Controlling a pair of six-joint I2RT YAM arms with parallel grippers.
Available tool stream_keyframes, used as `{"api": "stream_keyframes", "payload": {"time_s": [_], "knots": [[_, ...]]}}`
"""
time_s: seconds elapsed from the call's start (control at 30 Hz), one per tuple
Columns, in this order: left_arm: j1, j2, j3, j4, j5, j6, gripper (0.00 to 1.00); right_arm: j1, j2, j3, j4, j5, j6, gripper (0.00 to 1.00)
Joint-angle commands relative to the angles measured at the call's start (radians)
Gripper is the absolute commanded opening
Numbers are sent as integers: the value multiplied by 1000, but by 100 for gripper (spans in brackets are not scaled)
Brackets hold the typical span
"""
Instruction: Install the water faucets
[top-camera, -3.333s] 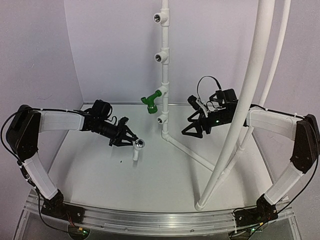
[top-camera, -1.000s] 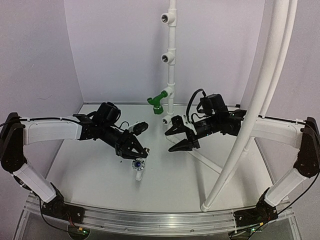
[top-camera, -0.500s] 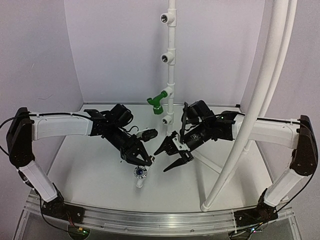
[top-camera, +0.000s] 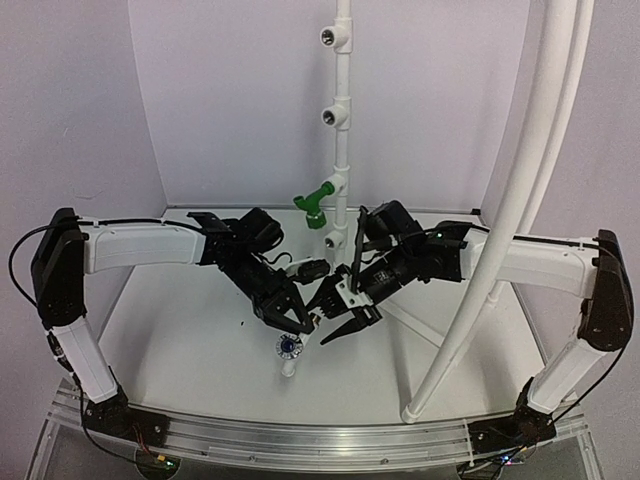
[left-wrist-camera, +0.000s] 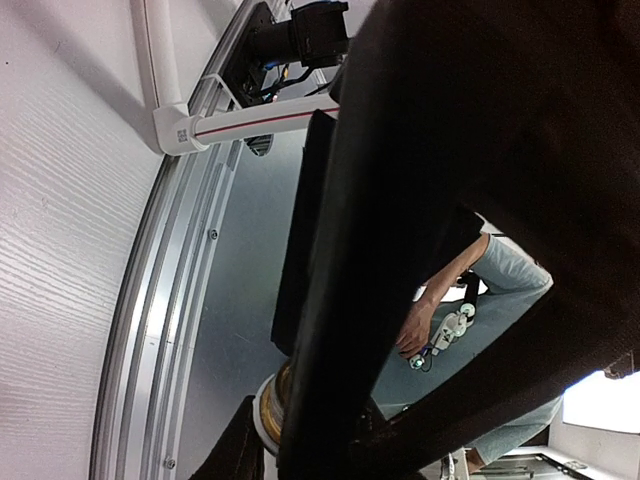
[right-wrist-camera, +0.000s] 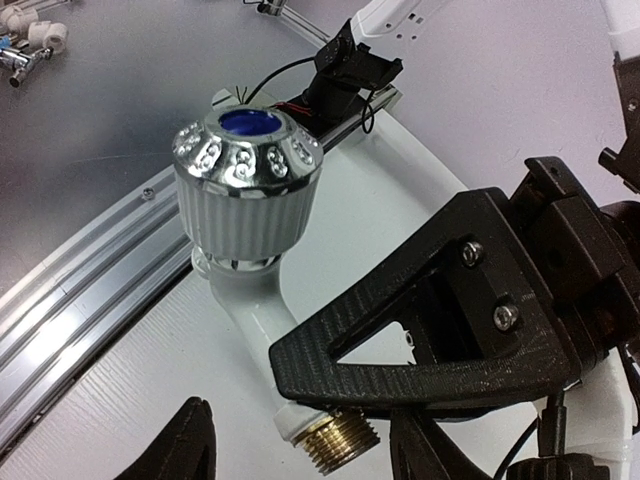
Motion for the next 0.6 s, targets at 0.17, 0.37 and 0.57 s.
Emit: {"api": "stream_keyframes", "payload": {"time_s": [0.17,0.37,0.57], "knots": [[-20,31,108,-89,8,88,5,23,24,34,-37,10,-59,44],[-24,33,117,-96,-8,91,6,31,32,38,-60,12,-65,35],[-26,32,112,-109,-29,97,17,31,22,46,-68,14,-55,14]]}}
